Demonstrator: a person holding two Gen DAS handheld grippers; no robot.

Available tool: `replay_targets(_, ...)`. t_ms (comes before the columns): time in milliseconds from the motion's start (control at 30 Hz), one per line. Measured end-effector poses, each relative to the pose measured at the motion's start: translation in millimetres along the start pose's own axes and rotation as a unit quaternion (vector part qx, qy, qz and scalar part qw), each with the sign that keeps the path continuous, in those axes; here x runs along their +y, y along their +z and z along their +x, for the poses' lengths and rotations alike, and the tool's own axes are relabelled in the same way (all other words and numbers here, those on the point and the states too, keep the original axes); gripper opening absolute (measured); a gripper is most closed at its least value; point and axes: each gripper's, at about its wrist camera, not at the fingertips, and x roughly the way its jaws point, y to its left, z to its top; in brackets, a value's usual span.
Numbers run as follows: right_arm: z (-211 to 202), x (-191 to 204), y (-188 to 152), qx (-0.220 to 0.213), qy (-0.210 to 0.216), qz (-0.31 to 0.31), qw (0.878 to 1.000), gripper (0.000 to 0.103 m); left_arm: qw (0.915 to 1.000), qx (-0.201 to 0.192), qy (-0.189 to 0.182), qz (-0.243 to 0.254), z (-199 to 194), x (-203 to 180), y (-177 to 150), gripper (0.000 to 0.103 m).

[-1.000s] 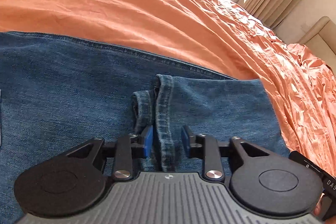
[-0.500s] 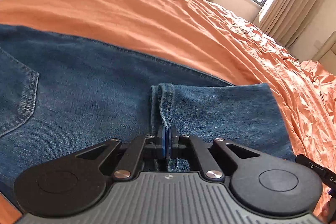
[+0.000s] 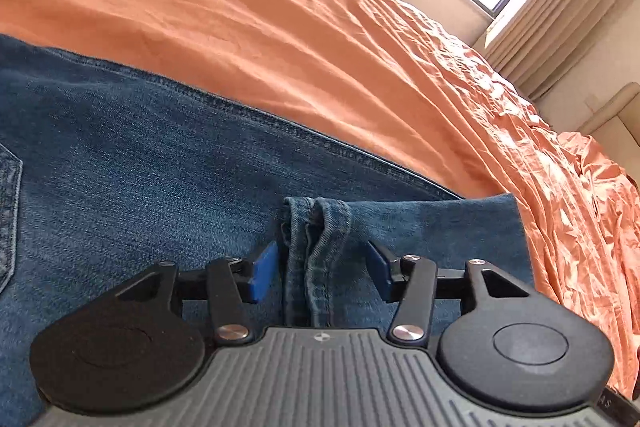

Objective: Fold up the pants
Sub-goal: 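Grasp the folded hem edge with the left tool and adjust it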

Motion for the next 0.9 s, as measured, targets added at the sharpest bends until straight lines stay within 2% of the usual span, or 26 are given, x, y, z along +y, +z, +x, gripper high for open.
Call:
replay_targets(33, 0.0, -0.4, 0.0, -0.001, 0.001, -0.002, 1.0, 0.019, 1.0, -0.002, 0.002, -0.002, 4.9, 1.6, 1.0, 0.052)
replay_targets(67, 0.1, -0.7, 0.2, -0.003, 0.003, -0.004, 1.0, 0.019, 1.0, -0.005, 0.002, 0.007, 7.4, -0.2, 1.1, 0.029)
replay_targets(167, 0.6, -1.1, 2.6, -0.012, 0.001, -0.007, 1.0, 0.018, 0.9983, -0.03, 0.001, 0.049, 1.1, -12.5, -1.9, 0.013)
replay_targets(267, -2.3, -0.1, 8.4, -0.026, -0.005, -0.01, 1.0, 0.016, 0.995, -0.066, -0.022, 0.071, -20.6, -24.8, 4.3, 0.011)
replay_targets(333, -4.1, 1.3, 12.6, -0.033, -0.01, -0.013, 0.999, 0.016, 0.9906, -0.085, -0.027, 0.104, -32.2, -34.4, 13.6, 0.011)
replay_targets(433, -2.9, 1.3, 17.4, -0.032, -0.003, -0.006, 0.999, 0.014, 0.9896, -0.07, -0.012, 0.125, -22.7, -34.4, 29.3, 0.011)
replay_targets(500, 0.5, 3.0, 21.3, -0.032, -0.004, -0.006, 0.999, 0.013, 0.9923, -0.033, 0.012, 0.119, -1.5, -23.8, 31.0, 0.011)
replay_targets(567, 8.7, 2.6, 30.4, -0.028, -0.001, -0.001, 1.0, 0.01, 0.9923, -0.013, 0.03, 0.119, 16.2, -13.2, 24.2, 0.012)
replay_targets(667, 31.8, 6.7, 54.6, -0.024, -0.002, -0.028, 0.999, 0.001, 0.9929, -0.012, 0.035, 0.113, 27.4, -5.7, 13.6, 0.012)
replay_targets(900, 100.2, 33.0, 106.7, -0.001, 0.012, -0.095, 0.995, 0.0, 0.995, -0.014, 0.021, 0.097, 25.9, 2.0, 13.2, 0.013)
